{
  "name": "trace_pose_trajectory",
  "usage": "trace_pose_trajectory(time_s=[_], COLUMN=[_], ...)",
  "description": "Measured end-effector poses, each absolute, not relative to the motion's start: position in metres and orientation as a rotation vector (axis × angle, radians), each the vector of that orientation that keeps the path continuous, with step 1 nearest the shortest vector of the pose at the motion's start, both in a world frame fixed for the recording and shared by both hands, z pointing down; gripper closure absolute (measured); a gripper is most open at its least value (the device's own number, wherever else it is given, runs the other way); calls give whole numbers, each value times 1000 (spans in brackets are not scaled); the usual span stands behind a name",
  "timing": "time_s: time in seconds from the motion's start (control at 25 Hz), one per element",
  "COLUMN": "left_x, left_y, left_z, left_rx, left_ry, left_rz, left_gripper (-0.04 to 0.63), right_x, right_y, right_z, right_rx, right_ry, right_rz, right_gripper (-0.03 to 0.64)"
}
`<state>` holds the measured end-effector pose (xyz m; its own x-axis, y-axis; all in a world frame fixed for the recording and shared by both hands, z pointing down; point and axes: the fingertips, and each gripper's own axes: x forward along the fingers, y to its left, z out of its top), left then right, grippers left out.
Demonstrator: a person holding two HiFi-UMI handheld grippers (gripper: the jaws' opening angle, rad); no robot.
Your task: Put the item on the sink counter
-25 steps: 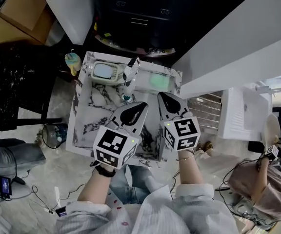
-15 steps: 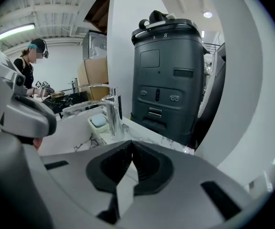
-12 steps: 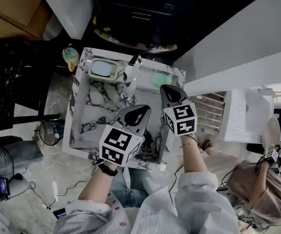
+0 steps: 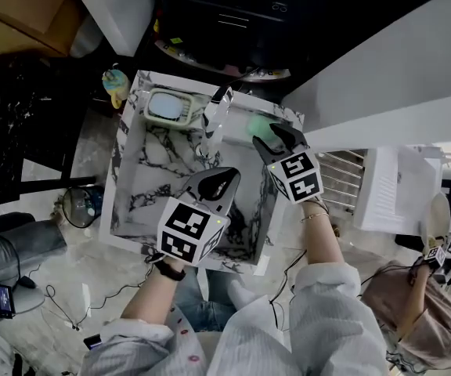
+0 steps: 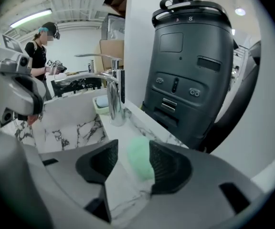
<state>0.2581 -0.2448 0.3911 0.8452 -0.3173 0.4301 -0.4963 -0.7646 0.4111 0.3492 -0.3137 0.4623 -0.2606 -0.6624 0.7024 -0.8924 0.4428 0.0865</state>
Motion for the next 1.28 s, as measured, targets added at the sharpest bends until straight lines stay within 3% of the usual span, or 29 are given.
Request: trace_pose_trajectory(time_s=[0.08,0.2,0.68,1.12,1.28], left_x=[257,255,249,246,243], left_y=[-245,-247,-251,-249,-247], left_z=[393,395,400,400,399], left_rx=[2494,2489,2466,2452,2450], left_ry=[-598,-604,-649,-665,-673], left_rz=[466,471,467,456,451], left_gripper=[575,575,575,575,575], right_x=[348,348,350,354,351], right_y=[-315,-318,-319,-320,-317], right_z=[469,477,503,525,523], right_rx=[1221,1125,806,724,716], right_ry=[-2012,-1980,-1811,-1656,-1664], right_rz=[409,343,186,48,64], right_gripper=[362,325,273,275,315])
